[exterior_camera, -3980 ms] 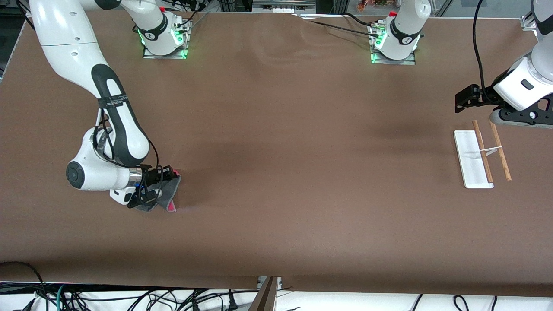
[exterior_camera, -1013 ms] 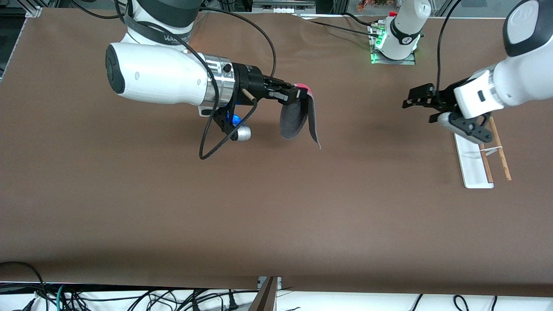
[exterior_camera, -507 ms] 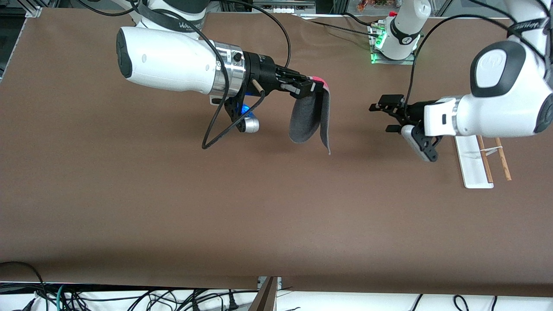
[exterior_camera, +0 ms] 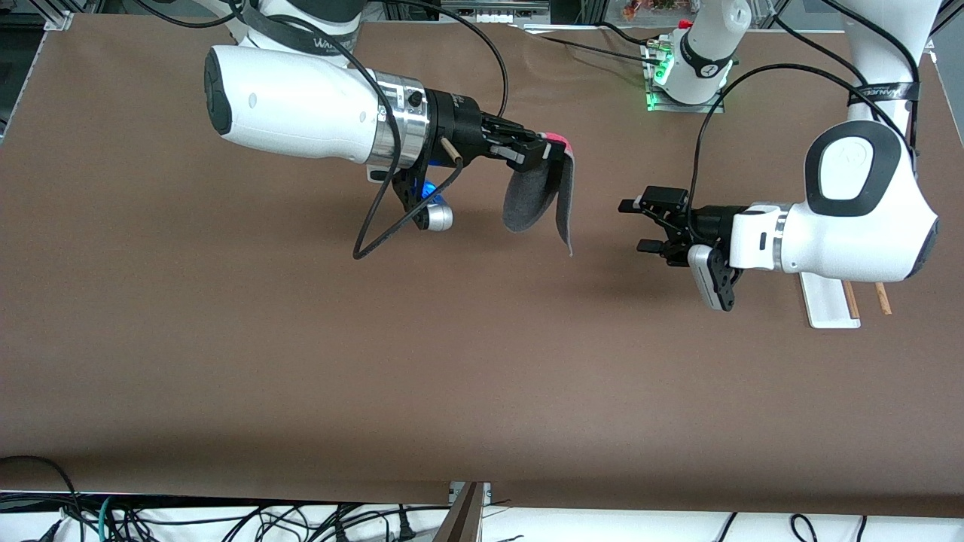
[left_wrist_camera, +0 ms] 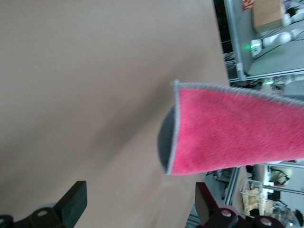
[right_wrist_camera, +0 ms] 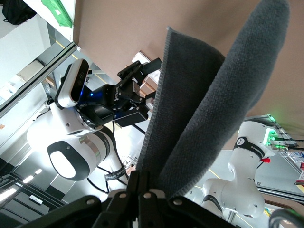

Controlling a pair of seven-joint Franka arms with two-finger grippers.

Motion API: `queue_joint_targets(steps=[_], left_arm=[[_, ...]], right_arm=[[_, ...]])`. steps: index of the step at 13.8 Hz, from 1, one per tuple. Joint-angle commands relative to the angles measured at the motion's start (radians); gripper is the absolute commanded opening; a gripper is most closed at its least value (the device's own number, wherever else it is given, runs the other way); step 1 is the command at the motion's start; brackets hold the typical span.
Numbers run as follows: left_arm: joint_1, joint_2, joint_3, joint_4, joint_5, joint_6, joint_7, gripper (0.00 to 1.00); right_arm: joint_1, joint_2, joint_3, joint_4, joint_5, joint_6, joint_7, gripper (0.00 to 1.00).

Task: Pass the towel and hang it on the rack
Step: 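Move the left gripper toward the towel held by the right gripper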

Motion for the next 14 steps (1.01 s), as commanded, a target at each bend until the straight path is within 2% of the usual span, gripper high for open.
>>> queue_joint_targets(steps=[1, 4, 9, 12, 14], left_arm=[[-0.006, 0.074, 0.004, 0.042, -0.116, -0.017, 0.177, 1.00], [-0.006, 0.142, 0.004, 0.043, -0.234, -0.016, 0.410, 0.99], [-0.008, 0.211, 0.004, 0.095, -0.364, -0.002, 0.490, 0.95], [-0.021, 0.222, 0.003, 0.105, -0.453, -0.005, 0.519, 0.93], [-0.041, 0.220, 0.003, 0.105, -0.468, -0.005, 0.525, 0.91]], right_arm=[[0.001, -0.005, 0.006, 0.005, 0.007, 0.009, 0.017, 0.00], [0.001, -0.005, 0.006, 0.005, 0.006, 0.011, 0.017, 0.00], [0.001, -0.005, 0.006, 0.005, 0.006, 0.009, 0.015, 0.00], [-0.001, -0.005, 0.005, 0.005, 0.004, 0.009, 0.017, 0.00], [-0.001, -0.005, 0.005, 0.005, 0.004, 0.009, 0.015, 0.00]])
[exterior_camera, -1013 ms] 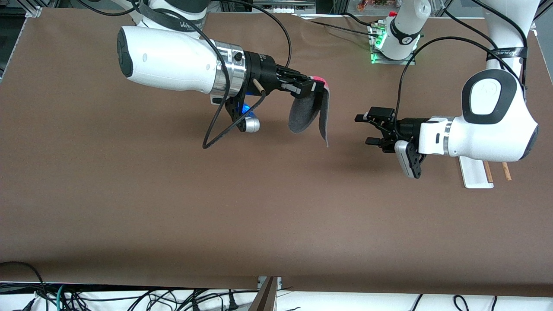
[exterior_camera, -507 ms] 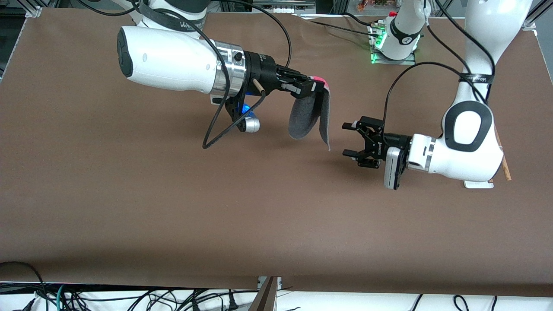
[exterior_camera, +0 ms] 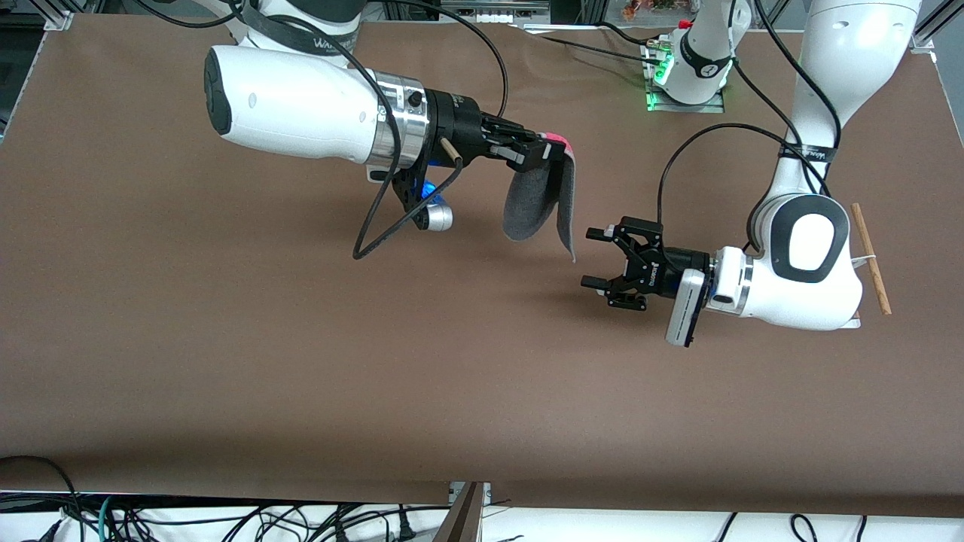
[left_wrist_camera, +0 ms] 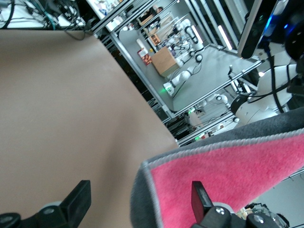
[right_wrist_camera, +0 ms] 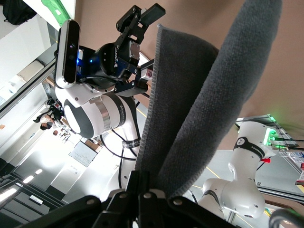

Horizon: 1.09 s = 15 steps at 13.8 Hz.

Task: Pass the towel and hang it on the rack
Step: 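Move the left gripper toward the towel held by the right gripper, then close the left gripper on the hanging towel's edge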

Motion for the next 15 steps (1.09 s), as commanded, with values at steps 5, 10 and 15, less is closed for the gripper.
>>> queue_joint_targets(steps=[5, 10, 15], left_arm=[[-0.019, 0.025, -0.002, 0.029, -0.113, -0.059, 0.145, 0.76], [-0.010, 0.025, -0.002, 0.026, -0.144, -0.119, 0.181, 0.72], [-0.010, 0.025, -0.002, 0.023, -0.144, -0.125, 0.222, 0.25]], right_arm=[[-0.001, -0.005, 0.005, 0.005, 0.004, 0.007, 0.015, 0.00], [-0.001, -0.005, 0.005, 0.005, 0.004, 0.007, 0.015, 0.00], [-0.001, -0.005, 0.005, 0.005, 0.004, 0.008, 0.015, 0.00]])
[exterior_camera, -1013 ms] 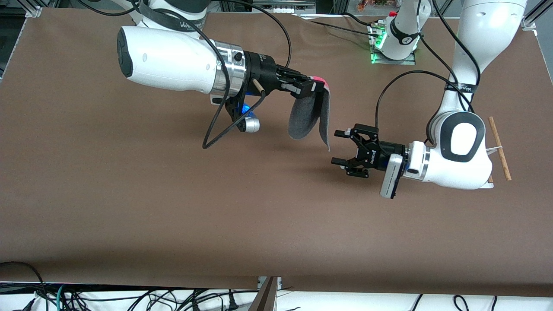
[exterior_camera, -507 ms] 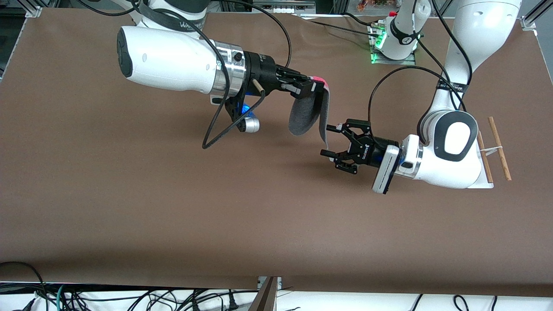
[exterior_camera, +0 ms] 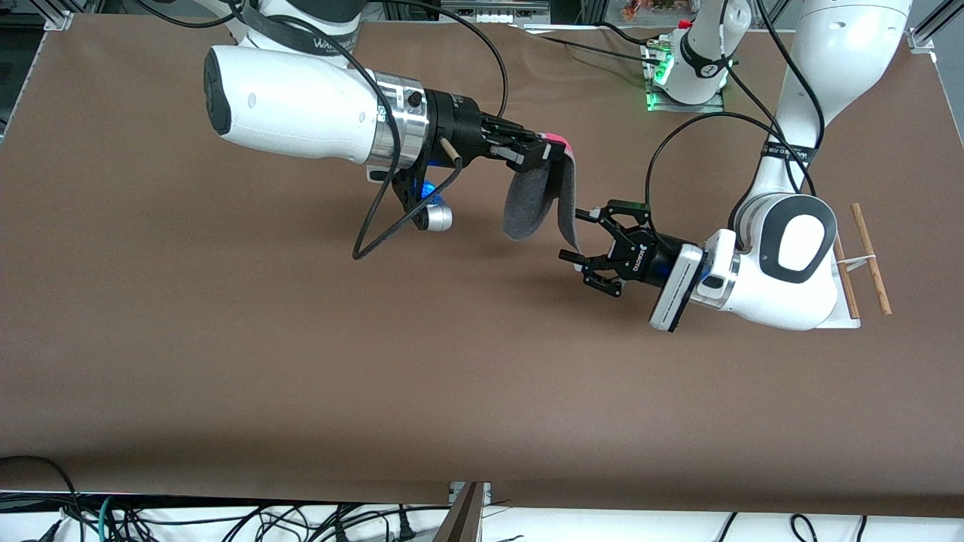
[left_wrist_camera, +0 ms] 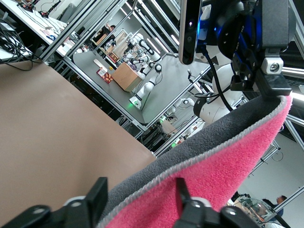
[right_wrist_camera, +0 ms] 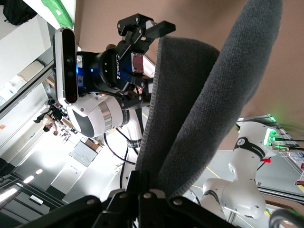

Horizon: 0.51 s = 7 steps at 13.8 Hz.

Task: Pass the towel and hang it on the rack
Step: 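Close the left gripper on the hanging towel's edge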

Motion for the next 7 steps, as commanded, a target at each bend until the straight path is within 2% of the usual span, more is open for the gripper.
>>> queue_joint_targets(steps=[1, 2, 7], left_arm=[[0.004, 0.018, 0.001, 0.022, -0.027, -0.022, 0.035, 0.11], [0.004, 0.018, 0.002, 0.022, -0.025, -0.026, 0.035, 0.00], [0.018, 0.020, 0.002, 0.022, -0.016, -0.062, 0.033, 0.00]], right_arm=[[-0.001, -0.005, 0.005, 0.005, 0.004, 0.007, 0.017, 0.00], [-0.001, -0.005, 0.005, 0.005, 0.004, 0.007, 0.015, 0.00], [-0.001, -0.005, 0.005, 0.005, 0.004, 0.007, 0.017, 0.00]])
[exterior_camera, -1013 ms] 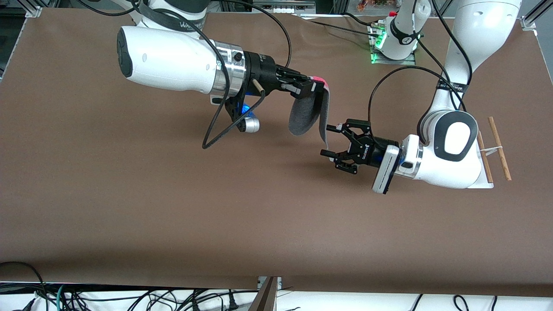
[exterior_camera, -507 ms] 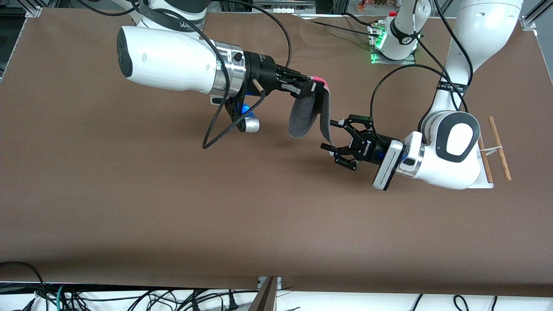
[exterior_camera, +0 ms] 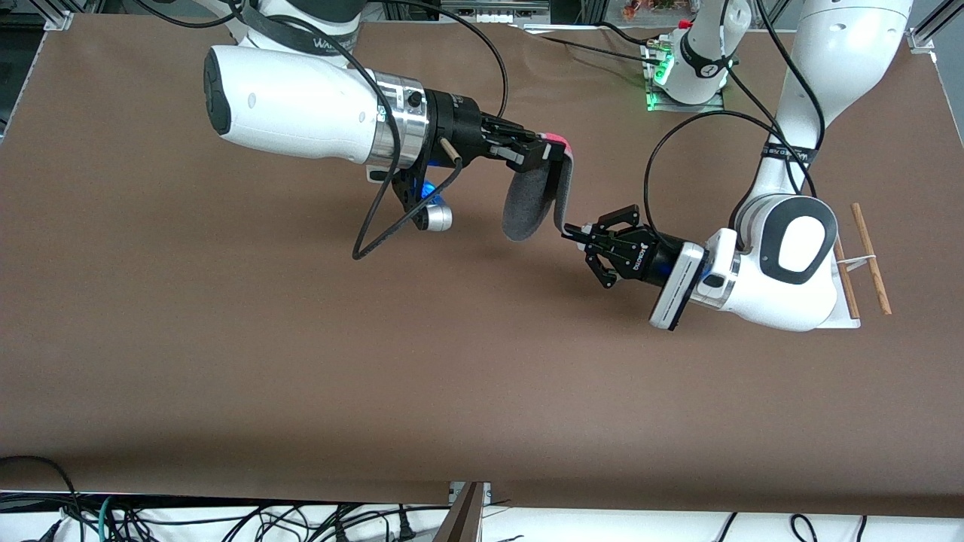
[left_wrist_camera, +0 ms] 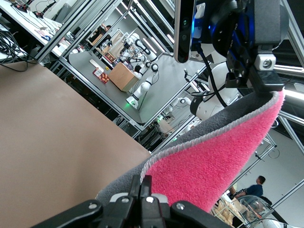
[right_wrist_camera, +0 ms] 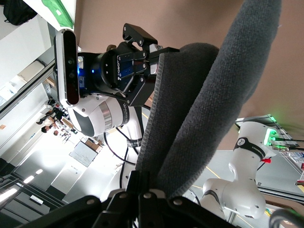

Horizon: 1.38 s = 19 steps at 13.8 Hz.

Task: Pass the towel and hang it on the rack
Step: 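Close the left gripper on the hanging towel's edge, then open the right gripper to release the towel to the left gripper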

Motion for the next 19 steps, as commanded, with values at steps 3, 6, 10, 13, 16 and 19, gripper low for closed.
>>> queue_joint_targets(steps=[3, 6, 10, 13, 16, 19], left_arm=[[0.022, 0.017, 0.000, 0.022, -0.016, -0.066, 0.020, 0.00], [0.023, 0.017, 0.000, 0.022, -0.016, -0.066, 0.018, 0.00], [0.021, 0.020, 0.000, 0.022, -0.016, -0.066, 0.017, 0.00], [0.026, 0.019, 0.002, 0.025, -0.005, -0.067, 0.009, 0.00], [0.052, 0.015, 0.005, 0.027, 0.114, -0.124, -0.009, 0.00], [0.098, 0.008, 0.008, 0.039, 0.279, -0.196, -0.071, 0.00]], right_arm=[[-0.001, -0.005, 0.005, 0.005, 0.004, 0.007, 0.018, 0.00], [-0.001, -0.005, 0.006, 0.005, 0.006, 0.025, 0.058, 0.67], [-0.004, -0.005, 0.005, 0.005, 0.007, 0.048, 0.061, 1.00], [-0.013, -0.005, 0.000, 0.005, 0.006, 0.050, 0.057, 1.00], [-0.036, -0.005, -0.007, 0.005, 0.000, 0.051, 0.020, 1.00], [-0.111, -0.005, -0.009, 0.005, 0.000, 0.054, -0.136, 1.00]])
